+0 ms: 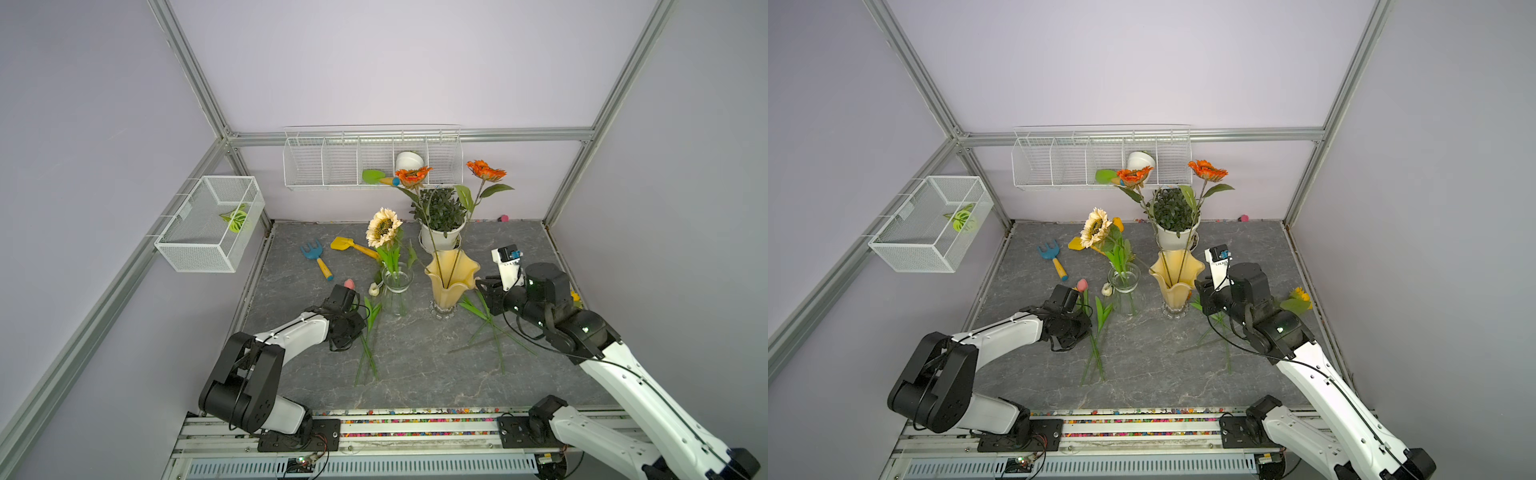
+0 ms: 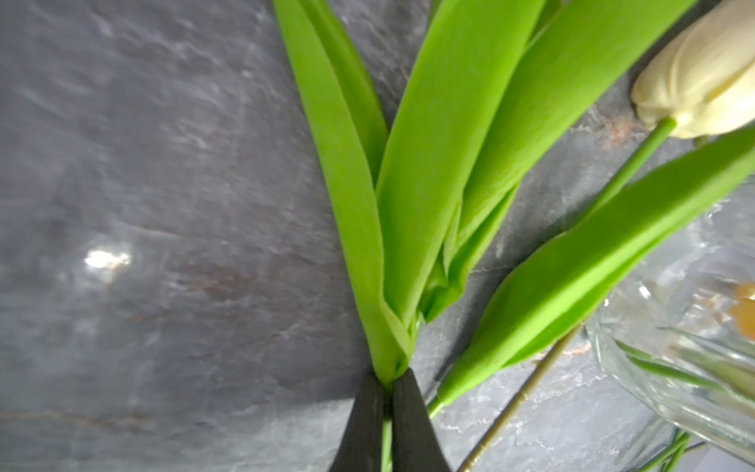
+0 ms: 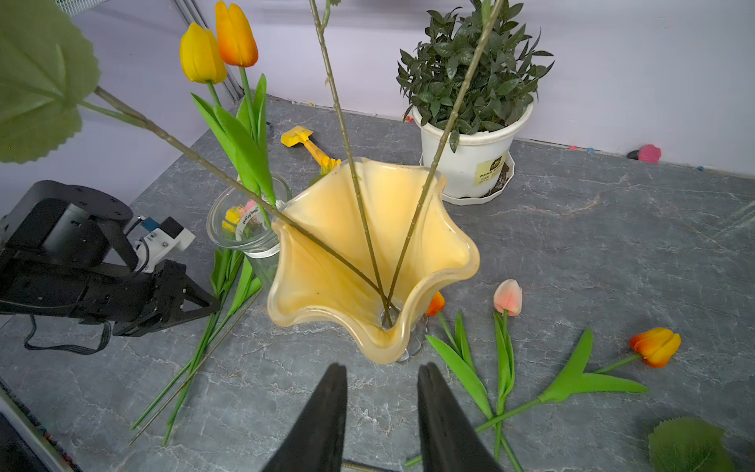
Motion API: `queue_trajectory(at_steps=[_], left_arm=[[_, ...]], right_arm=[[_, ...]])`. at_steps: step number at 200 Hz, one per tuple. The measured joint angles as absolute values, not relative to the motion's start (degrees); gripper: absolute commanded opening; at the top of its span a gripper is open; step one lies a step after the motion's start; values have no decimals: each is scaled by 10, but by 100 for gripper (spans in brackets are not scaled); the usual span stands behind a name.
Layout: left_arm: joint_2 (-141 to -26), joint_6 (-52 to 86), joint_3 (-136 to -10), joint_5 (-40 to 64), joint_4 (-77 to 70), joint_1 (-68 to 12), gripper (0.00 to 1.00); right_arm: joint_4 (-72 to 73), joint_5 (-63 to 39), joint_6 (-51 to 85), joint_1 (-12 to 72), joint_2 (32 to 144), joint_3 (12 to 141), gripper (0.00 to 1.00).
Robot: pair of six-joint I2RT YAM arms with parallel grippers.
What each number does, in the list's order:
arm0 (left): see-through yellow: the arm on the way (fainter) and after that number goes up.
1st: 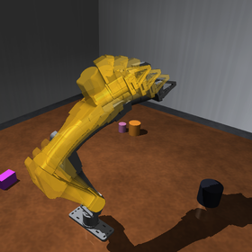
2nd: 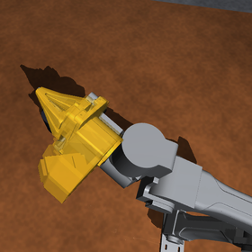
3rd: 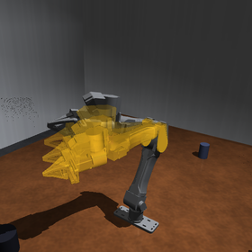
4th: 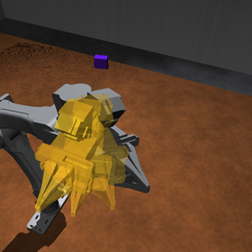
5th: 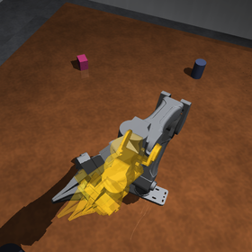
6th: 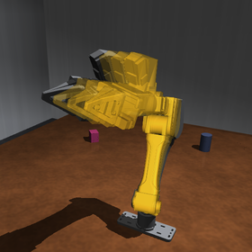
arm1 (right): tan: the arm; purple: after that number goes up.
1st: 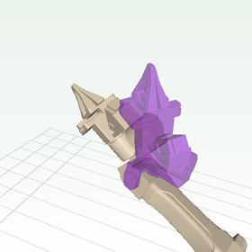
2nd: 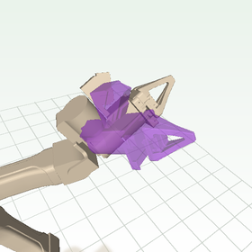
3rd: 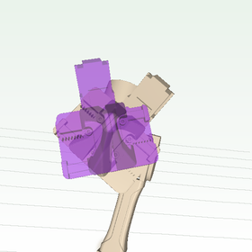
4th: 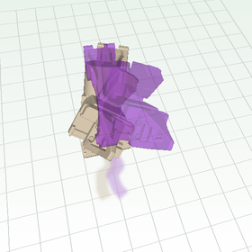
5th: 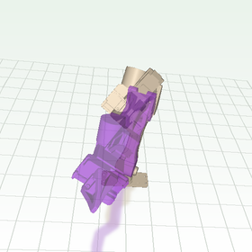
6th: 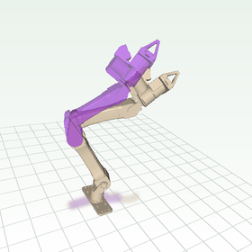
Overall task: Arrange the flowers in different vases according to their variety
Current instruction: Pick up the flower at the center of the board, then insert the flower into the vase.
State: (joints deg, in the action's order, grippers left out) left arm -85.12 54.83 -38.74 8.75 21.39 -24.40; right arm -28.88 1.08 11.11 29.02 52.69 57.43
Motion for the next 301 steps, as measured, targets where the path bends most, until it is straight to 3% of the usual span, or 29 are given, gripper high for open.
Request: queue_trajectory(at_steps=[67, 116, 197, 254, 301], left_arm=[[-845, 542, -412, 44, 268, -267, 0], [-753, 533, -441, -22, 411, -279, 0], [-660, 469, -548, -149, 484, -300, 0], [-617, 336, -618, -255, 378, -301, 0], [-568, 237, -625, -217, 172, -306, 0]], right_arm=[[-283, 10, 111, 290, 536, 574, 34], [-274, 3, 120, 290, 549, 574, 33], [-270, 21, 162, 290, 545, 562, 32], [-283, 31, 253, 290, 489, 475, 40], [-288, 41, 276, 290, 444, 467, 45]])
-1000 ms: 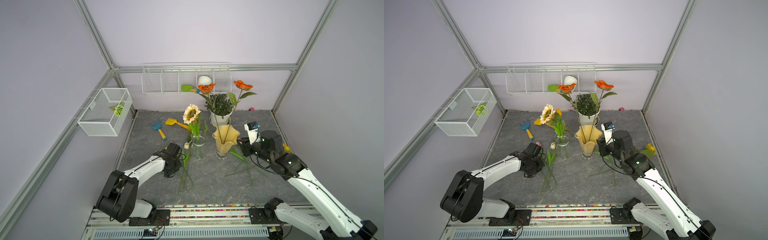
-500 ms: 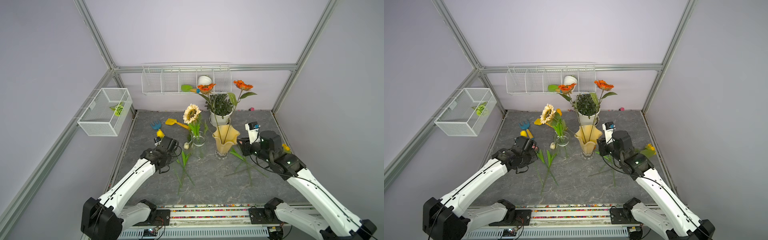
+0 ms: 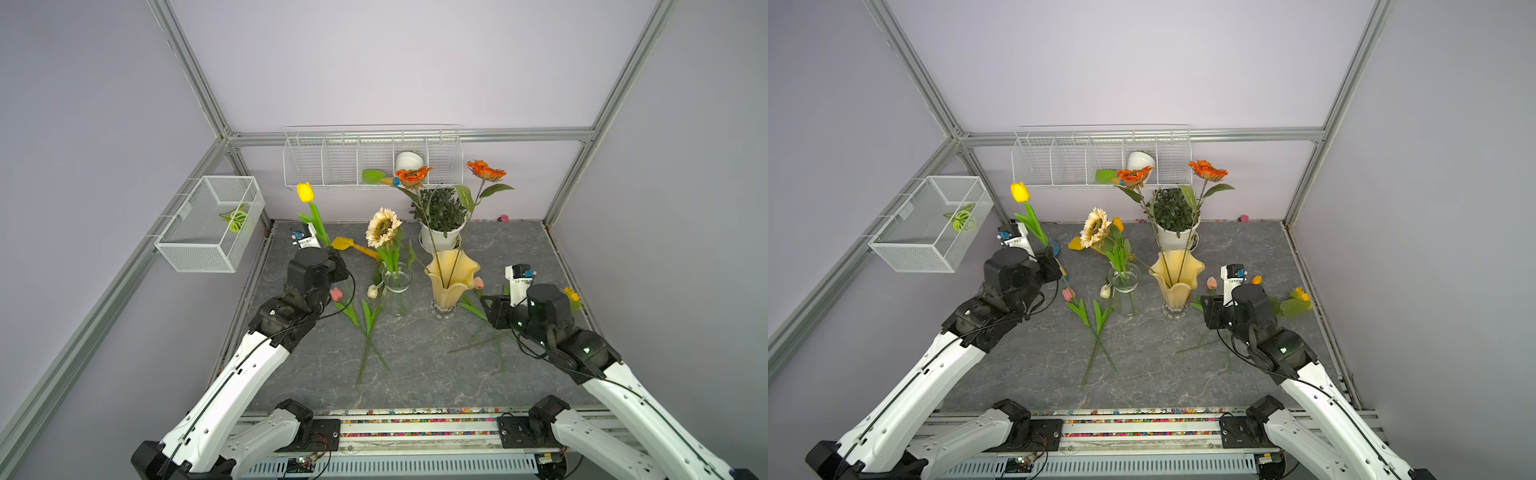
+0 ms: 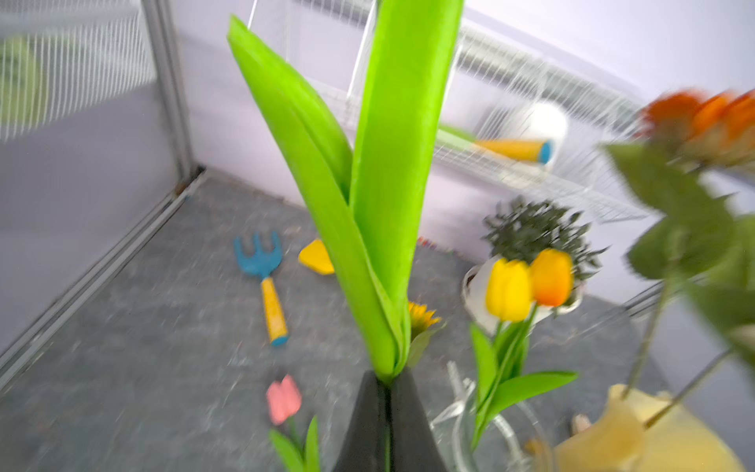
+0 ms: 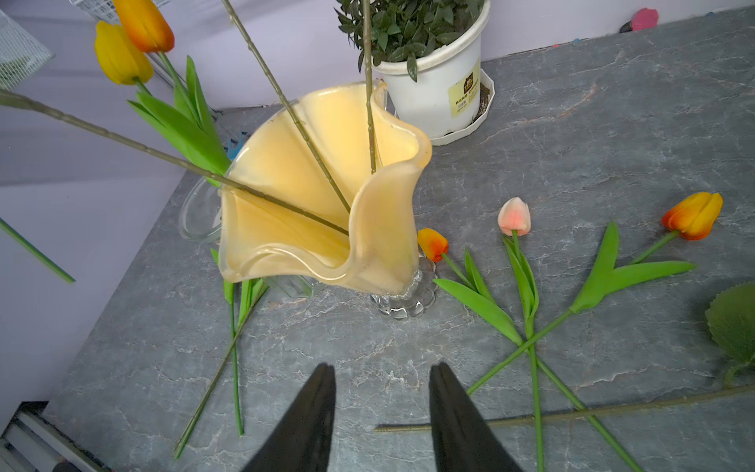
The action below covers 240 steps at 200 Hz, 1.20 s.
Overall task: Arrange the flowers in different vases according to their variety
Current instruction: Insert the flower into the vase.
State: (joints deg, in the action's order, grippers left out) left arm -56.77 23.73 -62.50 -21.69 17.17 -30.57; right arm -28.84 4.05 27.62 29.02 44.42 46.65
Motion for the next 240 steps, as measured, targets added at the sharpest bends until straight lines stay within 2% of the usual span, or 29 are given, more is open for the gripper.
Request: queue_trajectory(at_steps=[33, 81, 183, 240], left_arm=[[-557, 218, -585, -146, -30, -306, 0], [-651, 218, -530, -86, -233, -307, 0], [-751, 266, -447, -62, -426, -307, 0], [-788, 280, -405, -59, -439, -334, 0]], right_arm=[[-298, 48, 291, 290, 447, 465, 45], [-299, 50, 314, 290, 449, 457, 45], [-311, 62, 317, 290, 477, 457, 45], [-311, 62, 317, 290, 493, 457, 47]])
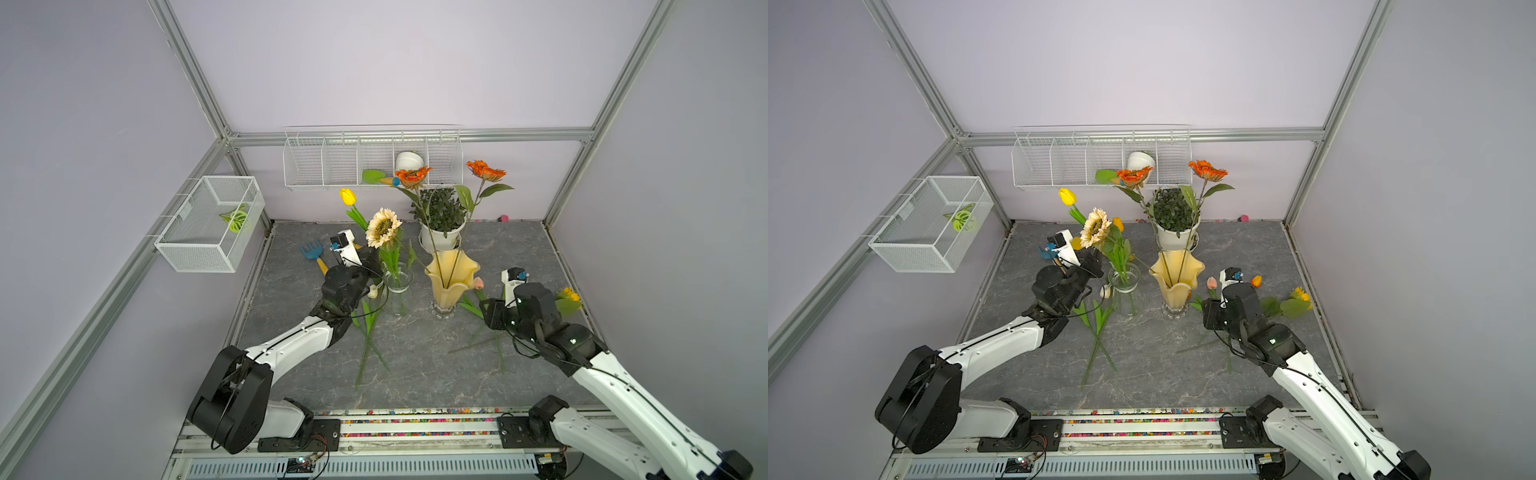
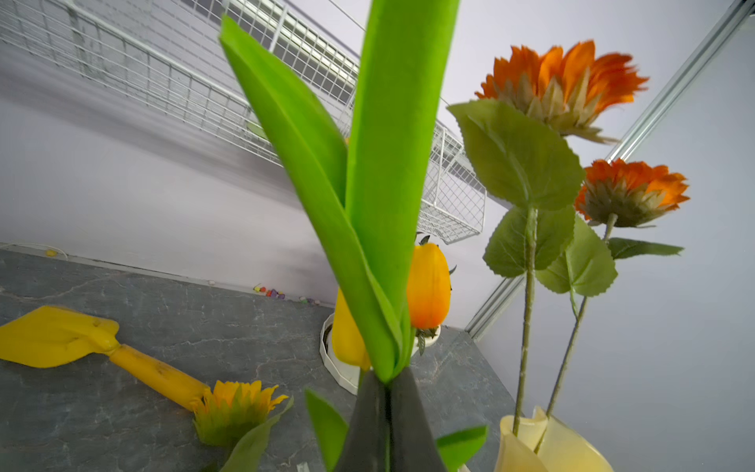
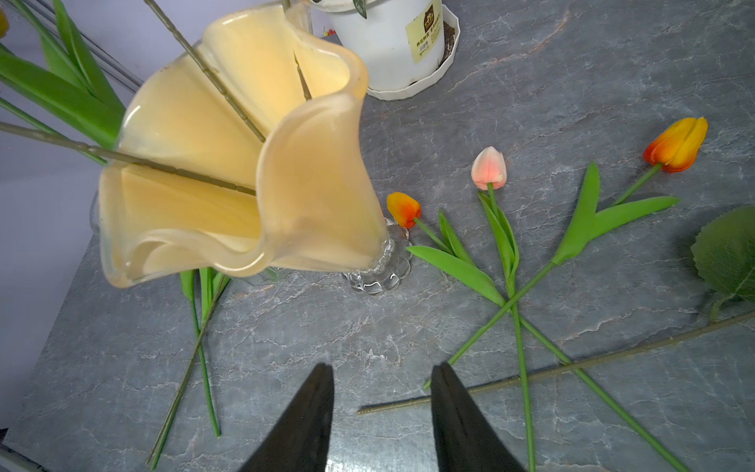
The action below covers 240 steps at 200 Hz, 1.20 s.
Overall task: Arrange the flowers in different vases according to their variety
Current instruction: Insert the flower into the vase, then pick up the flower at the center of the board.
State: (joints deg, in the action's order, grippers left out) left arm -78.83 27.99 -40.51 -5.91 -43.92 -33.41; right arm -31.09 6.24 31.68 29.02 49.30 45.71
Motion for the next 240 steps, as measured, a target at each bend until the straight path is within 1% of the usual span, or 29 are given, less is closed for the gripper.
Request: queue_trajectory(at_steps=[14, 16, 27, 46, 54, 72, 73, 75, 84, 88, 92, 97, 135, 174, 191, 218, 240], left_arm=[[-789, 280, -399, -58, -440, -347, 0], [-789, 280, -399, -57, -440, -349, 3], [-789, 280, -395, -55, -440, -357, 27], [-787, 281, -386, -54, -434, -366, 57], [-783, 282, -381, -55, -427, -369, 65], [-767, 280, -377, -57, -402, -376, 75], [-766, 281, -377, -58, -402, -376, 78], [-762, 278, -376, -59, -397, -376, 82], [-749, 275, -376, -61, -382, -380, 86], [-742, 278, -375, -62, -375, -380, 92], [-737, 277, -375, -62, -370, -382, 94], [-728, 274, -375, -64, -362, -383, 100], [-680, 295, -371, -73, -281, -391, 100], [-616, 325, -331, -92, -172, -419, 100], [-569, 330, -322, -103, -115, -438, 100], [-481, 333, -322, -111, -43, -456, 100], [-432, 328, -328, -107, 9, -457, 100]], right_arm=[[-311, 63, 317, 290, 496, 457, 50], [-311, 63, 317, 290, 496, 457, 50], [-311, 63, 316, 290, 496, 457, 51], [-311, 65, 317, 290, 496, 457, 52], [-311, 65, 317, 290, 496, 457, 52], [-311, 67, 317, 290, 496, 457, 52], [-311, 67, 317, 290, 496, 457, 52], [-311, 67, 317, 290, 496, 457, 52], [-311, 68, 317, 290, 496, 457, 52], [-311, 69, 317, 290, 496, 457, 52], [-311, 69, 317, 290, 496, 457, 52], [-311, 70, 317, 290, 496, 457, 52], [-311, 71, 314, 290, 496, 457, 55], [-328, 80, 322, 281, 517, 468, 55], [-339, 75, 337, 239, 545, 478, 55], [-337, 43, 368, 134, 602, 477, 57], [-321, 14, 392, 86, 663, 472, 59]])
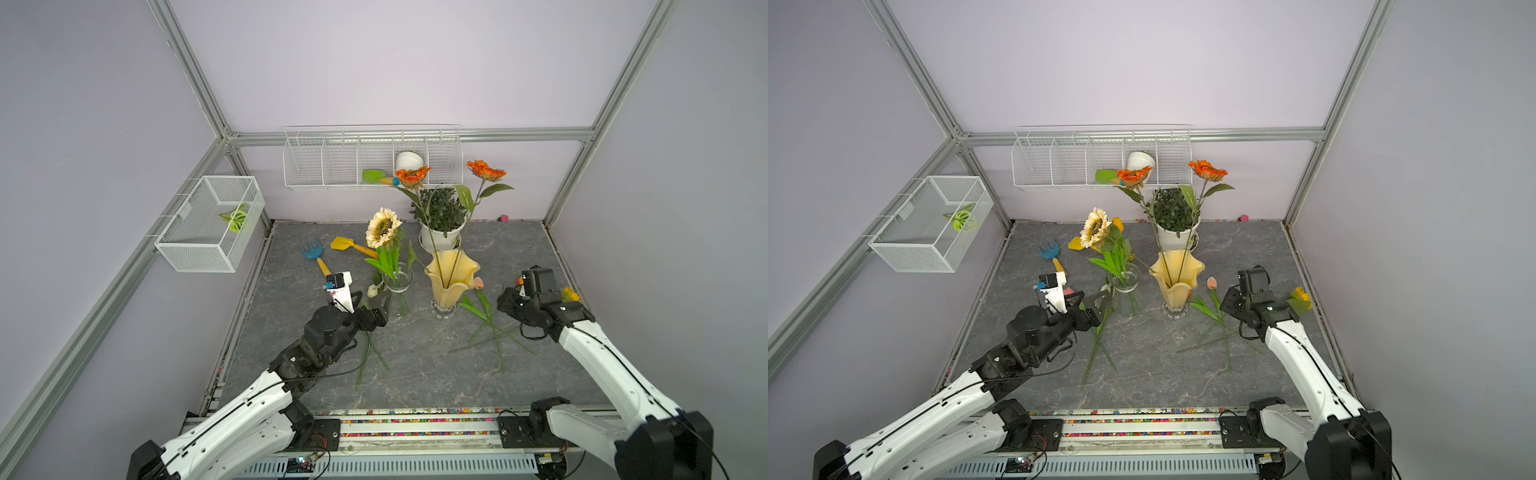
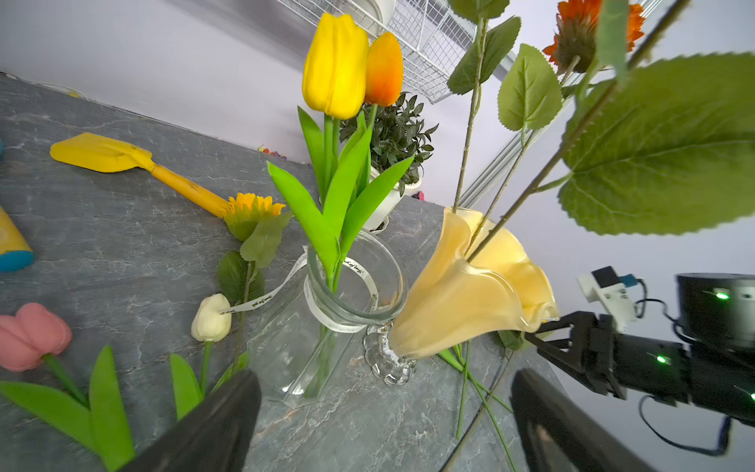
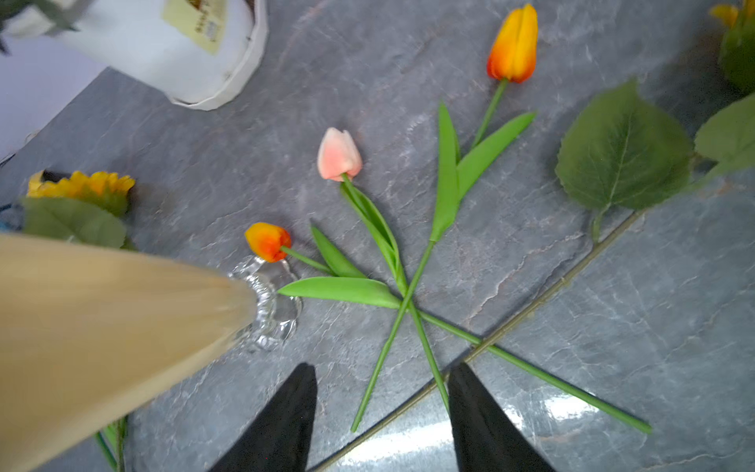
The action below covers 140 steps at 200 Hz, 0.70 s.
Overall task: Arrange the flowers in different vases according to their variety
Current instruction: Pick up the flower at the center of the board.
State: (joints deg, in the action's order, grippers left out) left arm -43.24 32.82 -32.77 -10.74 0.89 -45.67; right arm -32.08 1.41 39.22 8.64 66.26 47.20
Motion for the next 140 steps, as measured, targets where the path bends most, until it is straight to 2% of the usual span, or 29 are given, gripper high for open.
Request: queue_trajectory(at_steps=[34, 63, 97, 140], left_arm=[[-424, 307, -365, -74, 89, -457, 100], [-465, 277, -422, -30, 147, -457, 100], [-505, 247, -467, 11, 194, -457, 100], [-505, 224, -470, 30, 216, -457, 100]], right_arm=[[-295, -15, 415, 76, 784, 483, 60], [-277, -10, 435, 75, 864, 510, 60], [-270, 20, 451, 74, 907, 545, 58], [-265, 58, 463, 74, 940, 562, 56]])
